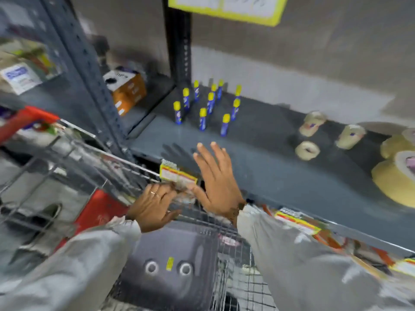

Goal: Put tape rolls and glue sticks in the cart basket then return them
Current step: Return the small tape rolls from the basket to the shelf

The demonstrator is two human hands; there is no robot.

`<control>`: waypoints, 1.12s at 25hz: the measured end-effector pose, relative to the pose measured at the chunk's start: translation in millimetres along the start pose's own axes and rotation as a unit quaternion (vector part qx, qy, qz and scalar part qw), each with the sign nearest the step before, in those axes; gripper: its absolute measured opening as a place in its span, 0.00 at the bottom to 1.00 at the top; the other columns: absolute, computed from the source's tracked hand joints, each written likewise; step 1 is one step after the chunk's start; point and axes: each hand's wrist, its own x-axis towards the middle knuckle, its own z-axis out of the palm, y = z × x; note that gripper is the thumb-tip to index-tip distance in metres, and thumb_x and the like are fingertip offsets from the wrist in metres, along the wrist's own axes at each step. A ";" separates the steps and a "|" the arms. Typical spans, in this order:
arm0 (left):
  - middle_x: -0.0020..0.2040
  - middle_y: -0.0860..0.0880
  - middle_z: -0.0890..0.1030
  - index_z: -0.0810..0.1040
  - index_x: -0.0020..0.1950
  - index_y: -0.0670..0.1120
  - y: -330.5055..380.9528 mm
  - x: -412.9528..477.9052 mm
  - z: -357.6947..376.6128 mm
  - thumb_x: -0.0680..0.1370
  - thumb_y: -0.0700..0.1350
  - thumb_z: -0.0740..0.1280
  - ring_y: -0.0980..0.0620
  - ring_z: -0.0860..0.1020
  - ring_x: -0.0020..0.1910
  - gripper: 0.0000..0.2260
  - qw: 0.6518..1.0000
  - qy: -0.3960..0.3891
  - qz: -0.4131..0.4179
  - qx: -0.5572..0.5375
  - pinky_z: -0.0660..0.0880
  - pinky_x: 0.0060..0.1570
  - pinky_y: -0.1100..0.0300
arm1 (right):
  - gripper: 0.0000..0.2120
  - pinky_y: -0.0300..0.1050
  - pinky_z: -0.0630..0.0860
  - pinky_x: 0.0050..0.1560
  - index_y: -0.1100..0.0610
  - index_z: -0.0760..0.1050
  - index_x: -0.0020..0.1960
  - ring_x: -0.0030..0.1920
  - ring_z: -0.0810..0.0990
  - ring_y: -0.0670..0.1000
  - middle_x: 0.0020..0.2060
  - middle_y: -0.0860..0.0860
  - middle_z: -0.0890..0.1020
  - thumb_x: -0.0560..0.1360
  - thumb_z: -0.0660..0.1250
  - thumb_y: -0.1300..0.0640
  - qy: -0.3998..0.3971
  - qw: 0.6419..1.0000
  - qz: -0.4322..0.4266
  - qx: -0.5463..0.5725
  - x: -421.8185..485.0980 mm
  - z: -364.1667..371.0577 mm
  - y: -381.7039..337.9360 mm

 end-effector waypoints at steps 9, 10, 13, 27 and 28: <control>0.68 0.42 0.72 0.67 0.70 0.46 2.9 -150.7 119.1 0.70 0.64 0.59 0.40 0.72 0.65 0.34 0.907 -0.362 -0.192 -0.093 0.70 0.61 0.40 | 0.27 0.60 0.74 0.58 0.58 0.77 0.59 0.62 0.76 0.57 0.60 0.55 0.79 0.73 0.53 0.41 -0.344 0.938 -0.007 -0.044 -149.7 178.4 -56.4; 0.74 0.42 0.63 0.57 0.74 0.46 4.8 -159.6 132.3 0.73 0.64 0.58 0.40 0.64 0.71 0.35 0.882 -0.383 -0.259 -0.094 0.61 0.67 0.41 | 0.26 0.56 0.79 0.51 0.57 0.79 0.54 0.56 0.80 0.55 0.55 0.54 0.82 0.71 0.53 0.42 -0.396 0.916 0.042 -0.039 -161.6 192.8 -56.2; 0.74 0.40 0.61 0.56 0.74 0.48 2.9 -180.9 161.7 0.68 0.63 0.68 0.38 0.63 0.71 0.41 0.864 -0.395 -0.300 -0.087 0.60 0.67 0.38 | 0.21 0.51 0.82 0.37 0.55 0.83 0.46 0.46 0.85 0.54 0.46 0.54 0.86 0.59 0.69 0.43 -0.500 0.862 0.065 -0.046 -190.1 229.7 -43.2; 0.47 0.38 0.80 0.77 0.57 0.40 30.4 -196.4 218.0 0.65 0.37 0.72 0.38 0.81 0.42 0.20 0.869 -0.417 -0.254 -0.086 0.79 0.36 0.52 | 0.18 0.44 0.78 0.26 0.57 0.82 0.40 0.37 0.84 0.57 0.45 0.56 0.85 0.50 0.78 0.61 -0.483 0.866 -0.009 -0.127 -228.4 258.6 -33.9; 0.56 0.39 0.77 0.72 0.63 0.41 30.8 -196.3 218.7 0.72 0.37 0.65 0.38 0.78 0.52 0.20 0.858 -0.432 -0.263 -0.087 0.77 0.47 0.49 | 0.18 0.48 0.81 0.29 0.58 0.82 0.44 0.43 0.83 0.60 0.48 0.59 0.83 0.53 0.77 0.62 -0.484 0.865 -0.008 -0.134 -232.1 257.9 -33.9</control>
